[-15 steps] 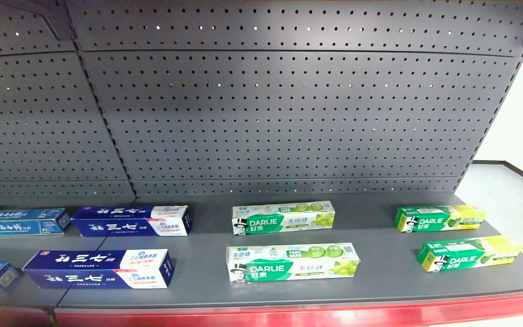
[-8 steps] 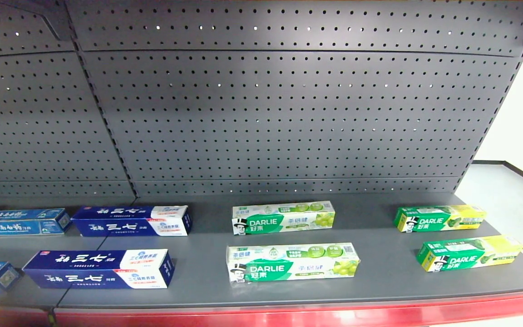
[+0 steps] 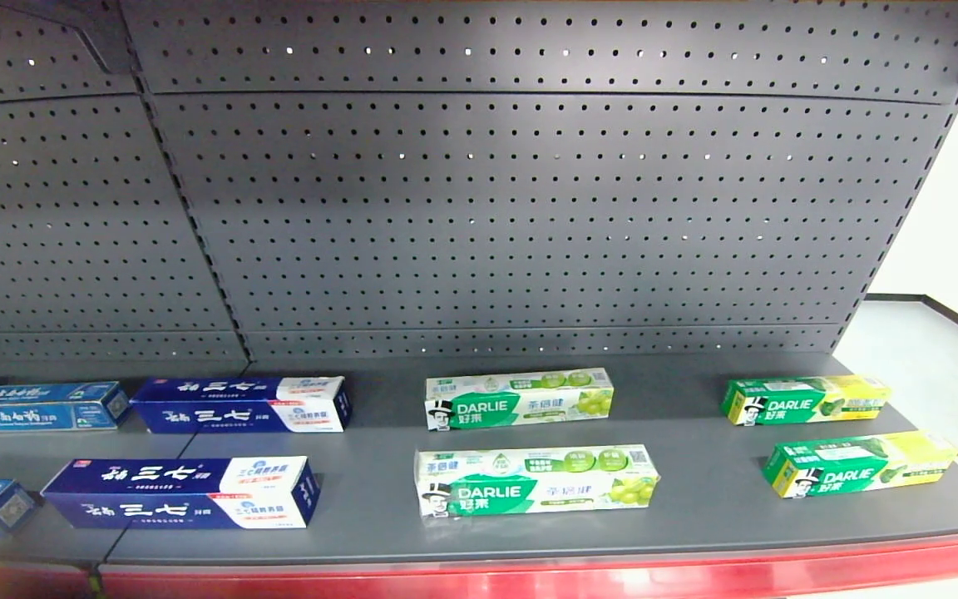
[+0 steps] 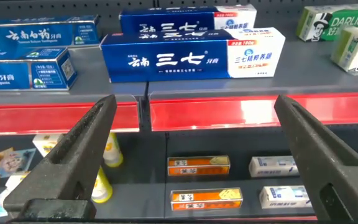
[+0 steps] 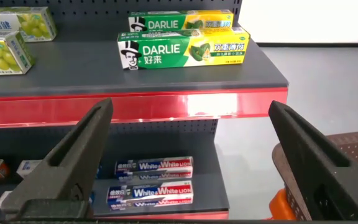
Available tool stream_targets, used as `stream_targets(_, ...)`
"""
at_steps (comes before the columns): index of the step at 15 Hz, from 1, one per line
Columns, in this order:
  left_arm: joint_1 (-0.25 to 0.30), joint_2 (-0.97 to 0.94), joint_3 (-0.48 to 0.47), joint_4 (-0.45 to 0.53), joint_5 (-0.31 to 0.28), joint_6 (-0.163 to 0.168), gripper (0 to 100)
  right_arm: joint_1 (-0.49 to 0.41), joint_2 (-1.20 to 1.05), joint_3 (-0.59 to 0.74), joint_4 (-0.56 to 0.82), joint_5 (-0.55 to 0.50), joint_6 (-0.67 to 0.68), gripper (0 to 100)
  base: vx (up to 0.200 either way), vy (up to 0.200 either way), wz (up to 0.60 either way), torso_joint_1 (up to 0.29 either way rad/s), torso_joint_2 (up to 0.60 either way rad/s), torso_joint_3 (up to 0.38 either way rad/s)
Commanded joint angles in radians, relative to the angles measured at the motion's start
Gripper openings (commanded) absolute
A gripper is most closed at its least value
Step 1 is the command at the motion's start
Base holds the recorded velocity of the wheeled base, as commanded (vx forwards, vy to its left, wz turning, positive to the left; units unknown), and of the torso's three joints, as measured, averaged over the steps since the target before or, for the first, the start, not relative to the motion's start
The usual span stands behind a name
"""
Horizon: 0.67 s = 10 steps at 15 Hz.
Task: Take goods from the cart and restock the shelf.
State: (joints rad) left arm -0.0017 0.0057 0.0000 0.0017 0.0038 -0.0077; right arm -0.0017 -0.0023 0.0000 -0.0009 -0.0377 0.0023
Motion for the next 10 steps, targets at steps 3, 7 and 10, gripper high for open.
stream_targets(3, 0.0, 0.0, 0.0, 0.0, -0.001, 0.002, 100, 0.0, 0.002, 0.0, -0.001, -0.001, 0.001, 100, 0.0, 0.0, 0.0, 0.0, 0.0, 0.0)
stream_targets(7, 0.0, 0.0, 0.0, 0.0, 0.001, -0.002, 100, 0.0, 0.002, 0.0, -0.001, -0.001, 0.001, 100, 0.0, 0.0, 0.0, 0.0, 0.0, 0.0)
stream_targets(10, 0.002, 0.0, 0.0, 0.0, 0.001, -0.002, 100, 0.0, 0.002, 0.0, 0.001, 0.001, -0.001, 100, 0.0, 0.0, 0.0, 0.0, 0.0, 0.0)
